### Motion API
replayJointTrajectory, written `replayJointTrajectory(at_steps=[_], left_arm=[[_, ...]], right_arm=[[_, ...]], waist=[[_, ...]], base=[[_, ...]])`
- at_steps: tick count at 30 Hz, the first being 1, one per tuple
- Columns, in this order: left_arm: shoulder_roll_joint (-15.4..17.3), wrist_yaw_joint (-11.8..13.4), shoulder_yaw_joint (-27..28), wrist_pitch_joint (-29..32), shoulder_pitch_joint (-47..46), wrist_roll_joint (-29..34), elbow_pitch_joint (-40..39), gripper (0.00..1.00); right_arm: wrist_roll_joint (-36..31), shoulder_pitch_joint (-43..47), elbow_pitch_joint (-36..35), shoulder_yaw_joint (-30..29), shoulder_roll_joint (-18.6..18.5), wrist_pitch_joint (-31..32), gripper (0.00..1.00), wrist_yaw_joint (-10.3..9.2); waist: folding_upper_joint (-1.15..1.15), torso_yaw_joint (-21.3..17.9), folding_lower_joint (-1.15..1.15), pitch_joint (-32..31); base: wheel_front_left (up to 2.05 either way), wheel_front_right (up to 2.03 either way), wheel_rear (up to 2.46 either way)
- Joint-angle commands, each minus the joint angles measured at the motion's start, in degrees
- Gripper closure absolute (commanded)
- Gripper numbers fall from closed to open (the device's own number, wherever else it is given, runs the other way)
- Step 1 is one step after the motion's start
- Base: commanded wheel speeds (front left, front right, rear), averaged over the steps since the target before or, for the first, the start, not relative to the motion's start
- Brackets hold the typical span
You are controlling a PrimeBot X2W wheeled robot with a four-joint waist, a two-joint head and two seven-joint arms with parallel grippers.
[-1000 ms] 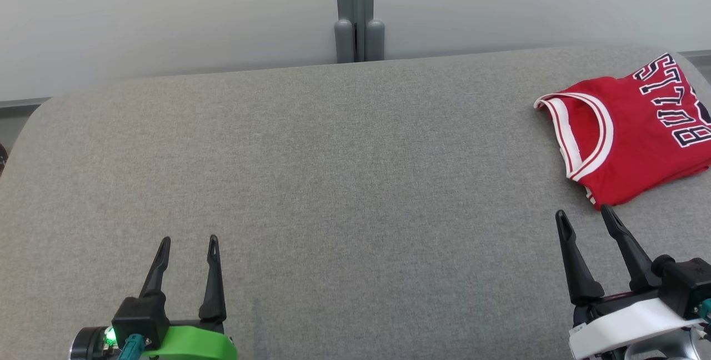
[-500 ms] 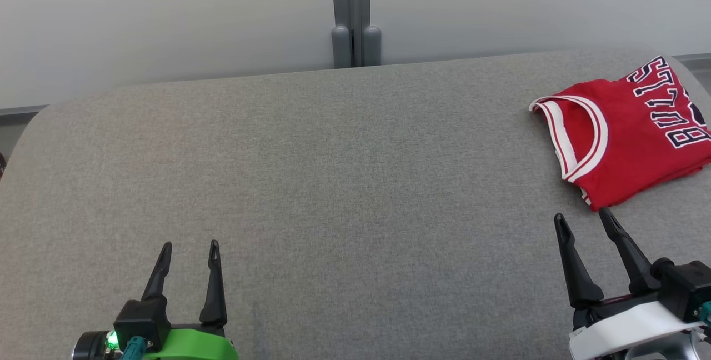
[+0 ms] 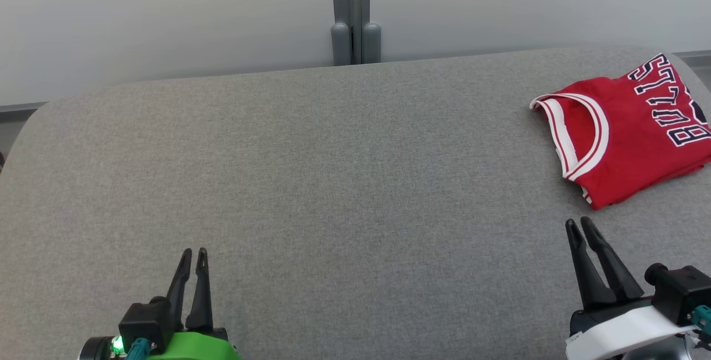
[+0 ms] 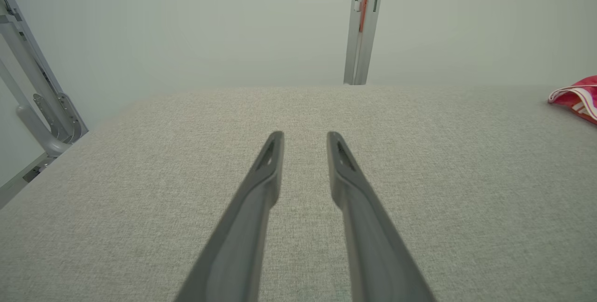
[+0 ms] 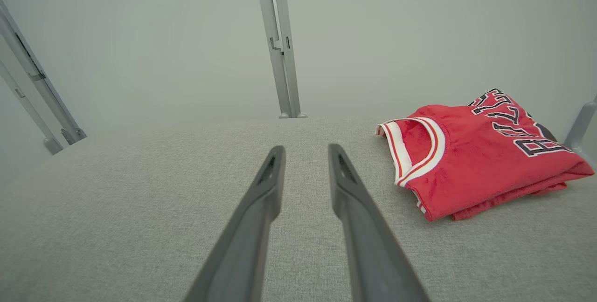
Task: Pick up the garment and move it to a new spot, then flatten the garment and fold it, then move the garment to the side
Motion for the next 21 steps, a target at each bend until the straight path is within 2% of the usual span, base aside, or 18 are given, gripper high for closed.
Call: replayJointTrajectory(at_steps=[1,21], left_arm=[[-0.07,-0.22,0.36,0.34,-0.16,-1.51,-0.37,1.0],[-1.47,-1.84,4.83,5.49,-2.34,-21.06,-1.0,1.0]], right_arm=[[1.54,-0.11,-0.23,0.04,0.01,-0.03,1.0,0.0],[23.11,-4.86,6.12,0.07,-0.3,1.25,1.0,0.0]], waist=[[0.0,0.01,0.0,-0.01],[0.0,0.04,0.0,-0.24]], base=[[0.0,0.0,0.0],[0.0,0.0,0.0]])
